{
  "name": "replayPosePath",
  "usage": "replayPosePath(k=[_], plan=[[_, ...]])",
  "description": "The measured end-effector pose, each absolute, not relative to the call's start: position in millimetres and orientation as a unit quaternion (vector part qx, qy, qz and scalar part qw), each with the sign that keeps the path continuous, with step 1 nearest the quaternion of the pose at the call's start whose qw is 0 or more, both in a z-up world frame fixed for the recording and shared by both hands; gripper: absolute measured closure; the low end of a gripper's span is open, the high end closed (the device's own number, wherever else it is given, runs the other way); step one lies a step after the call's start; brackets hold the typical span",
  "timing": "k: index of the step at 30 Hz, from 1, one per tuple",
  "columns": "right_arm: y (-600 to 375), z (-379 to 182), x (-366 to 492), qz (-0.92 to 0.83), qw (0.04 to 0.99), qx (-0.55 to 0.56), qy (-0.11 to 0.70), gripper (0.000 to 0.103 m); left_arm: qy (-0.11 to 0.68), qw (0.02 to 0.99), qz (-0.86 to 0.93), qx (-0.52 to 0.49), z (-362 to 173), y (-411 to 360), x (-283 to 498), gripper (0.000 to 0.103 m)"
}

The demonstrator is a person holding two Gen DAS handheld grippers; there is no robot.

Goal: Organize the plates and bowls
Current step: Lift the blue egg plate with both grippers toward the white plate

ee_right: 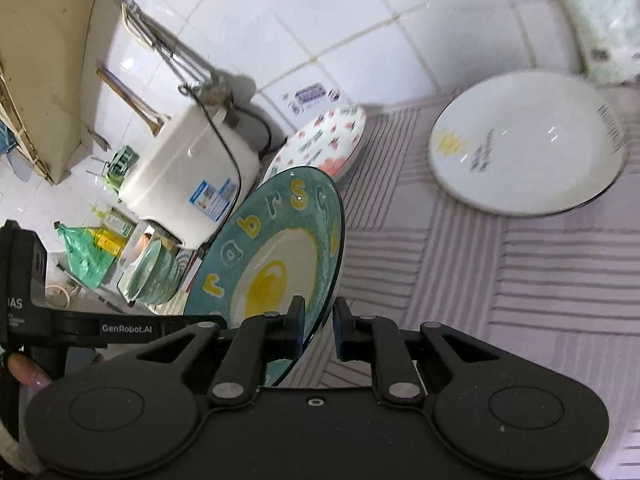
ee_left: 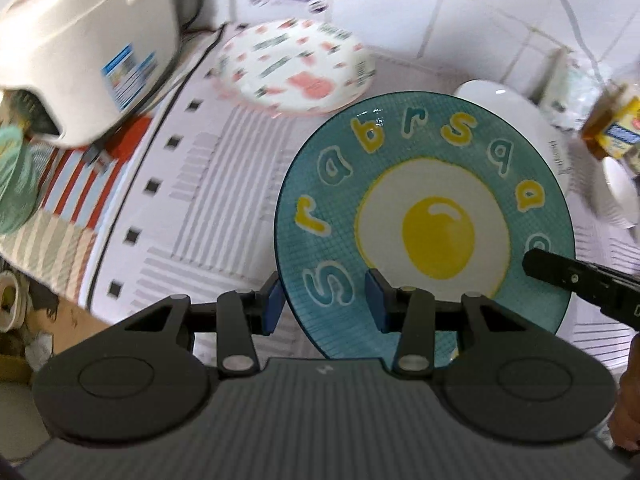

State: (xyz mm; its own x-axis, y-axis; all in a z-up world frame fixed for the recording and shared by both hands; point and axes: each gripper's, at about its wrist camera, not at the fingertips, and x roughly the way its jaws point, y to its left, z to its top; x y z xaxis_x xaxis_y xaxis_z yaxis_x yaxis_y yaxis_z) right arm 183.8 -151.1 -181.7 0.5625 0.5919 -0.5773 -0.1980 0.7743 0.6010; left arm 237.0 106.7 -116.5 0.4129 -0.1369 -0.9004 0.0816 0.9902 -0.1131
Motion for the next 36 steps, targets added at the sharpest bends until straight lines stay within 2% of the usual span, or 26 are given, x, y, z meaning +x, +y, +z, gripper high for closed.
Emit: replayPosePath(k=[13,23,36], plan=[[-239,-150,191,0.188,0.879,0.24,0.367,0.084,0.505,0.855,-0.114,-0.011,-106,20,274,0.062],[-286,-167,213,0.173,0.872,0.254,0.38,0.084,0.52,0.846,-0.116,-0.008,-126,-31,300,0.062],[-315,-203,251,0.163,0.853,0.288,0.403,0.084,0.552,0.827,-0.103,-0.004,-160,-51,338,0.062]])
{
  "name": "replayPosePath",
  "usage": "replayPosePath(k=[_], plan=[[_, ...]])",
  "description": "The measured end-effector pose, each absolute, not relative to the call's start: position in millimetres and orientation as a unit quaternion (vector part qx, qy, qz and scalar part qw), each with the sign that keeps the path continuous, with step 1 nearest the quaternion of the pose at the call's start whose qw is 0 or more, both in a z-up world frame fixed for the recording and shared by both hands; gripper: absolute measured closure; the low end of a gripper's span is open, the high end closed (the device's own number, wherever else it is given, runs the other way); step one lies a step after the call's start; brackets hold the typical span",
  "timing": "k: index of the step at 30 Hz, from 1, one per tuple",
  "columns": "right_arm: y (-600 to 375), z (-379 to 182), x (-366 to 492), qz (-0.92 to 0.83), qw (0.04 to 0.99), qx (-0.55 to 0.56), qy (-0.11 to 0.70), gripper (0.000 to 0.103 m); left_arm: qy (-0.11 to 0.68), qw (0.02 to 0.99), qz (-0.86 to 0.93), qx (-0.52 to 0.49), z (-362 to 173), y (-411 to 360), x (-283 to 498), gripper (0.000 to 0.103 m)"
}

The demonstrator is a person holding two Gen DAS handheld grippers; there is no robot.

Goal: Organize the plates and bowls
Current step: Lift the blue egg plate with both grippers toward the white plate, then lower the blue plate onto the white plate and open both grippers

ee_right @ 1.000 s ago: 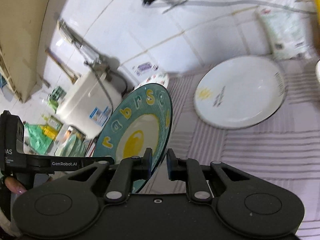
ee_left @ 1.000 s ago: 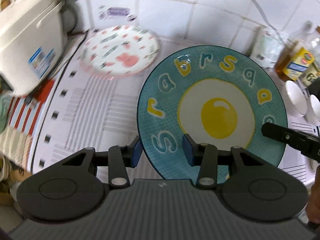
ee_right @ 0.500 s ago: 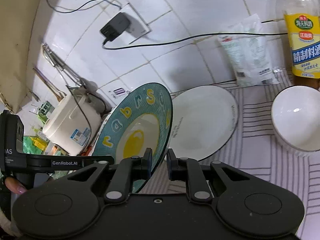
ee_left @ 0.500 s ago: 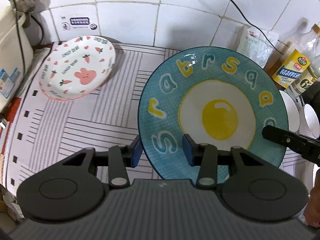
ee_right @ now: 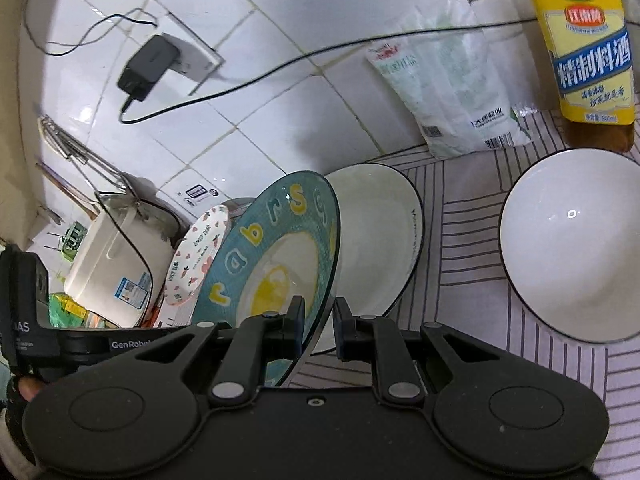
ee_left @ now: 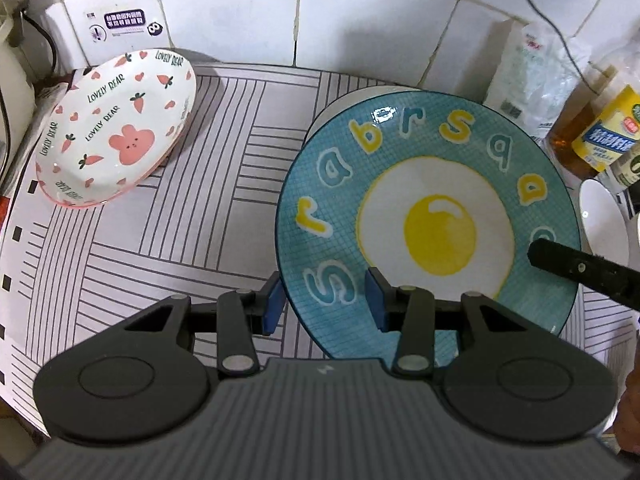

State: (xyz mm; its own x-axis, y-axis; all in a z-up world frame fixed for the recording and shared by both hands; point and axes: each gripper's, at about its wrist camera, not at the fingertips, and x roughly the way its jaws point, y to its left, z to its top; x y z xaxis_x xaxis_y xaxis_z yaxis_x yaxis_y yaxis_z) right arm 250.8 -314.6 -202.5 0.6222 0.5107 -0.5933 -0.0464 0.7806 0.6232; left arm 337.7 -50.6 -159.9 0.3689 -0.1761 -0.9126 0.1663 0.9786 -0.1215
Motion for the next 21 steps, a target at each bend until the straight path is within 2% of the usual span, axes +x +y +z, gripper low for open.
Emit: replayPosePath(k=[21], plan=[[-322,-215,294,0.124,0.842,0.287,0.441,0.084,0.584,0.805,-0.102,0.04,-176,-76,376,0.062]])
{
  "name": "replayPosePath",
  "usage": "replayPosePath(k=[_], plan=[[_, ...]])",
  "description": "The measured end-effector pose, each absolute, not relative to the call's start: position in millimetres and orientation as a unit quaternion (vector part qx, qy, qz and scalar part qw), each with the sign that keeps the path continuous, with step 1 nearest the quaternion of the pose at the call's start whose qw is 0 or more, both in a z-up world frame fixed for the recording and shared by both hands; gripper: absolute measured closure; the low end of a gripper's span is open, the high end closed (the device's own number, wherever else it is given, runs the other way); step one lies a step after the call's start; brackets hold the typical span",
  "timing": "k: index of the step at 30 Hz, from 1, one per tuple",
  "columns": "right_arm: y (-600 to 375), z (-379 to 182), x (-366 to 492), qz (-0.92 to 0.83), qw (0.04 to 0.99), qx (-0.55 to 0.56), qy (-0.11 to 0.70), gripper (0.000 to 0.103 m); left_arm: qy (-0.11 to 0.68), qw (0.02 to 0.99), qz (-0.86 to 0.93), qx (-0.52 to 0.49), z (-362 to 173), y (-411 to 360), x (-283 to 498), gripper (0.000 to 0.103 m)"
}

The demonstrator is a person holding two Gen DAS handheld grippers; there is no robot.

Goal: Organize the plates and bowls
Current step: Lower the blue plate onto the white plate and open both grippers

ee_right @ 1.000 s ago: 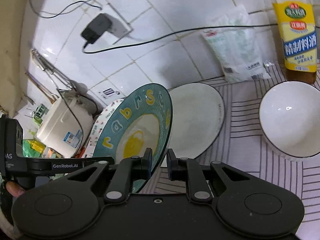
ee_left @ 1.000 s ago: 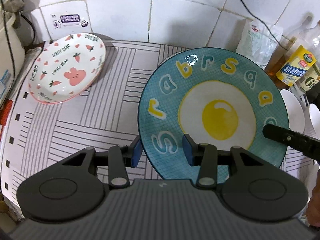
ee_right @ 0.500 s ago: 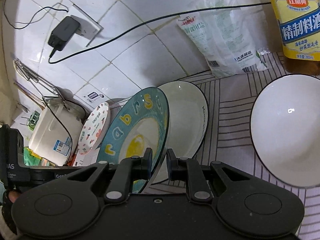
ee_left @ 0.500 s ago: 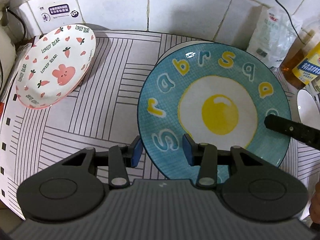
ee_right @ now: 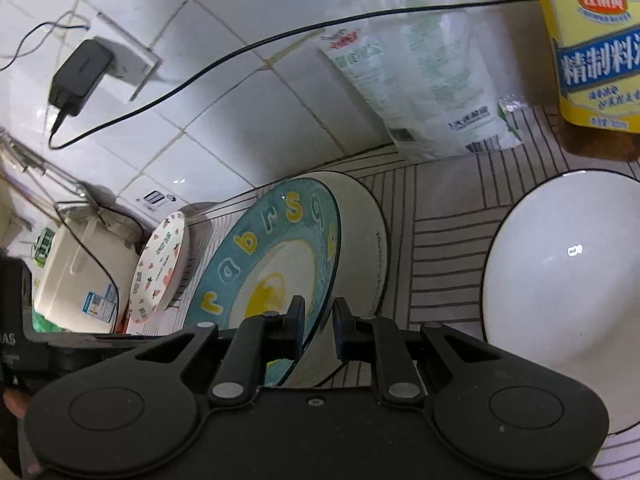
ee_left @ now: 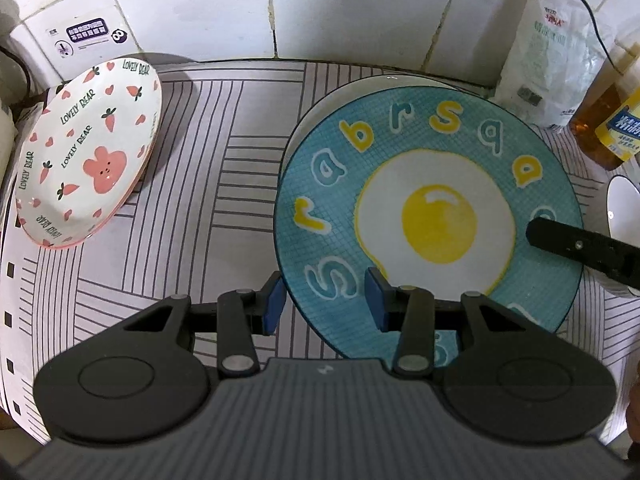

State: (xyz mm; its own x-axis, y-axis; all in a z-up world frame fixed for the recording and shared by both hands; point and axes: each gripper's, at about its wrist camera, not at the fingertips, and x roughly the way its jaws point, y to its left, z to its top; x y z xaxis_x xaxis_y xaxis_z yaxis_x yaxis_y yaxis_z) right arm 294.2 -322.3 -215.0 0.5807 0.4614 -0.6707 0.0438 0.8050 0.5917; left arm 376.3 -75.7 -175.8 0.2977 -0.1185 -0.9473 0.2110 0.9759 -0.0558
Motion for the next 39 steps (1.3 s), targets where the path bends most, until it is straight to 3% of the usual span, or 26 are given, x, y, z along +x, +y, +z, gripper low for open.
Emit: replayPosePath(k=[16,24,31,39], plan=[[-301,-207,309,0.088,0.841,0.199,0.495,0.083,0.596,0.795,-0.097,0.054,-176,-79,380,0.062],[-261,-192,316,0.05,0.849,0.068,0.521,0.067,0.599,0.793,-0.101,0.048,-178,-78,380,0.062],[-264,-196,314,0.028,0.846,0.071,0.528,0.066,0.602,0.789,-0.111,0.051,-173,-80,378,0.063],[-259,-206,305,0.028,0.86,0.074,0.503,0.067,0.61,0.784,-0.115,0.021,-172,-74,373,0.076]])
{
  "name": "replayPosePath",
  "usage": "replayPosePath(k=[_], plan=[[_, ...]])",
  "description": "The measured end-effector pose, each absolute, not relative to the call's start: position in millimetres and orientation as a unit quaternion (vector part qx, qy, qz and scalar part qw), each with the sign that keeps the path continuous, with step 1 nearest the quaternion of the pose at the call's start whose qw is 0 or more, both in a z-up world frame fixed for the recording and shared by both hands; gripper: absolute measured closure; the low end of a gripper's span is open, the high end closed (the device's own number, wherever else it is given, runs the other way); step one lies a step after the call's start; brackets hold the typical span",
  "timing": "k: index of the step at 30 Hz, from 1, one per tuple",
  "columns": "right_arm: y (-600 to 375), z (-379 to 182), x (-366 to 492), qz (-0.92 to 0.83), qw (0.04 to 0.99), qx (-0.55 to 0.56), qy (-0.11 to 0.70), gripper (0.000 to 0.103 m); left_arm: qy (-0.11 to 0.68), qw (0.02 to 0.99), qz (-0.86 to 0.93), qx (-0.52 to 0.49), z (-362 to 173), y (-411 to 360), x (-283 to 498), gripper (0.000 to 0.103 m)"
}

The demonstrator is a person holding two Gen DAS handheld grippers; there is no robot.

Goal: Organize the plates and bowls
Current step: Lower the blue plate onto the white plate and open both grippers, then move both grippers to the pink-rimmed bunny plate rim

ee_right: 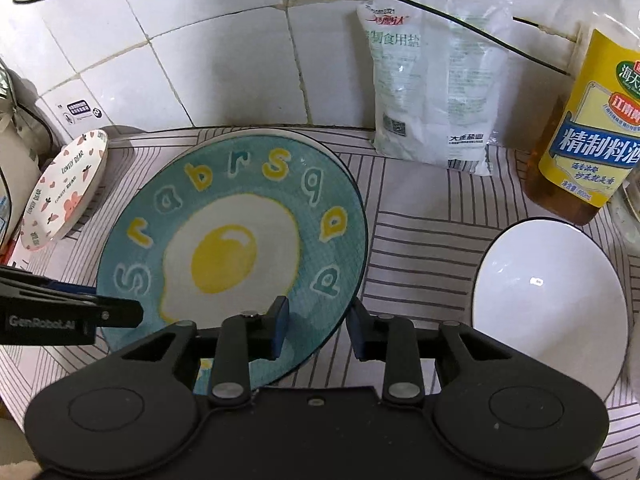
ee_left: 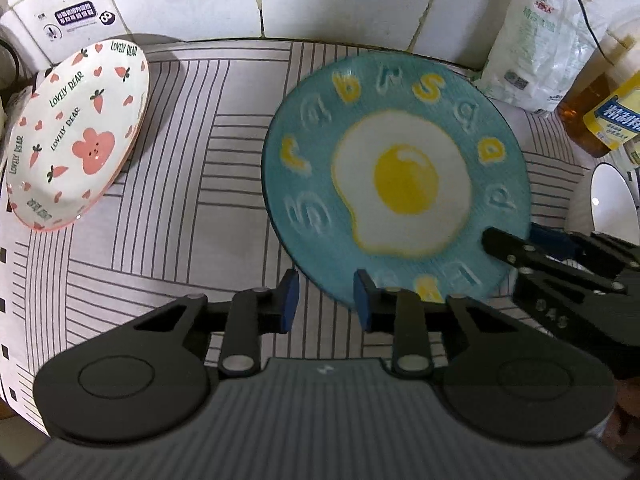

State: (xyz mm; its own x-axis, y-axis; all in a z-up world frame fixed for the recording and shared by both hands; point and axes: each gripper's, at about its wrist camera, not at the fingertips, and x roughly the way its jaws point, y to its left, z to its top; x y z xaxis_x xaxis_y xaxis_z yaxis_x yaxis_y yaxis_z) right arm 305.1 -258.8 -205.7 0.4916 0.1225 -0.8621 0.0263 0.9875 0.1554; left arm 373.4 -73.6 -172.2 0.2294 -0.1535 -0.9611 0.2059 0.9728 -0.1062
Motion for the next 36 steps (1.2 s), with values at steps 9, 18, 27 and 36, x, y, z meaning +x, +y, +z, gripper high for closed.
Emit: replayPosePath(k=[9,18,27,36], plan=[[-258,-199,290,0.027,0.879,0.065,0.472,0.066,0.588,0.802,-0.104,0.019,-146,-59,354,0.076],[-249,-152,248,0.072,0.91,0.075,0.401,0.064,0.547,0.83,-0.107,0.019,-100,-30,324,0.067],[-211,-121,211,0.138,0.923,0.111,0.342,0.052,0.501,0.86,-0.1,0.023,-64,16,292,0.056],[-157,-104,200,0.18,0.928,0.1,0.31,0.04,0.482,0.873,-0.075,0.015,-47,72,286,0.044]])
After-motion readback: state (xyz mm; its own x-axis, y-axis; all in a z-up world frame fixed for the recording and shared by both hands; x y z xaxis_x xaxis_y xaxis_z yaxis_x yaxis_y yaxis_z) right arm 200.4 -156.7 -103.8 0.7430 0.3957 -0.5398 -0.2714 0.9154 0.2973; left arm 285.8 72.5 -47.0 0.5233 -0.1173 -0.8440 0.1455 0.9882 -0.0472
